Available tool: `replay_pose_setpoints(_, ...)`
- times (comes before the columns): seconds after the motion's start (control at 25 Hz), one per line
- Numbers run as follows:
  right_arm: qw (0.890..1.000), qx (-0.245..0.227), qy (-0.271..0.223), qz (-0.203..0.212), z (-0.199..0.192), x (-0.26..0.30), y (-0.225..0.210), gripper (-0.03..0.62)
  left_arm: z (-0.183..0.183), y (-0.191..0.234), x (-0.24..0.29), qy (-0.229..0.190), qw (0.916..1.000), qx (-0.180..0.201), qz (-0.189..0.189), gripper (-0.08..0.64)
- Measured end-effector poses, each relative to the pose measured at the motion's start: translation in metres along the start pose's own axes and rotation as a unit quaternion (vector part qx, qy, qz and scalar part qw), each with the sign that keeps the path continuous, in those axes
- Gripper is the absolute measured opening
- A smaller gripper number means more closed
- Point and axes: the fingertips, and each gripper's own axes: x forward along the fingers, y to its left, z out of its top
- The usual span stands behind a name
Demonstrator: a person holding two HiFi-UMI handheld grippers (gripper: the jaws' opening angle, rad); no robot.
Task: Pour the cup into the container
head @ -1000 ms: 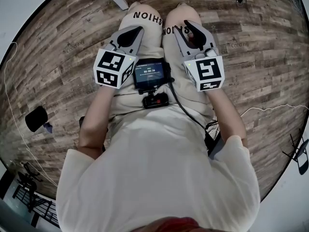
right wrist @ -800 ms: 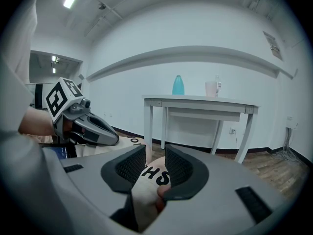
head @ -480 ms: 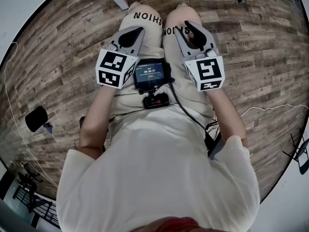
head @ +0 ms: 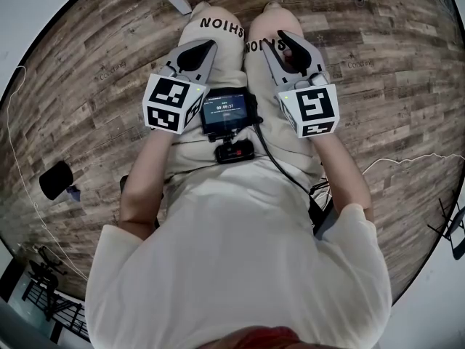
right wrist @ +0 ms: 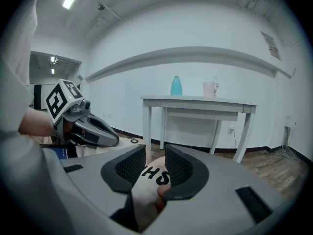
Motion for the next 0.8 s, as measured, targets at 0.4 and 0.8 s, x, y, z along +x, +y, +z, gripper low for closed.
replay_pose_setpoints(0.4, 1.000, -0.001, 0.000, 0.000, 0.0000, 0.0004, -0.0004, 0.129, 0.0003, 0.0002, 0.0006, 0.001, 1.0000, 0.001, 0.000, 0.011)
replay_pose_setpoints(0.8, 1.000, 0.000, 0.000, 0.001, 0.0004, -0.0008, -0.0007, 0.129, 0.0008, -0.0005, 0.0004, 0.001, 1.0000, -0.002, -0.001, 0.011)
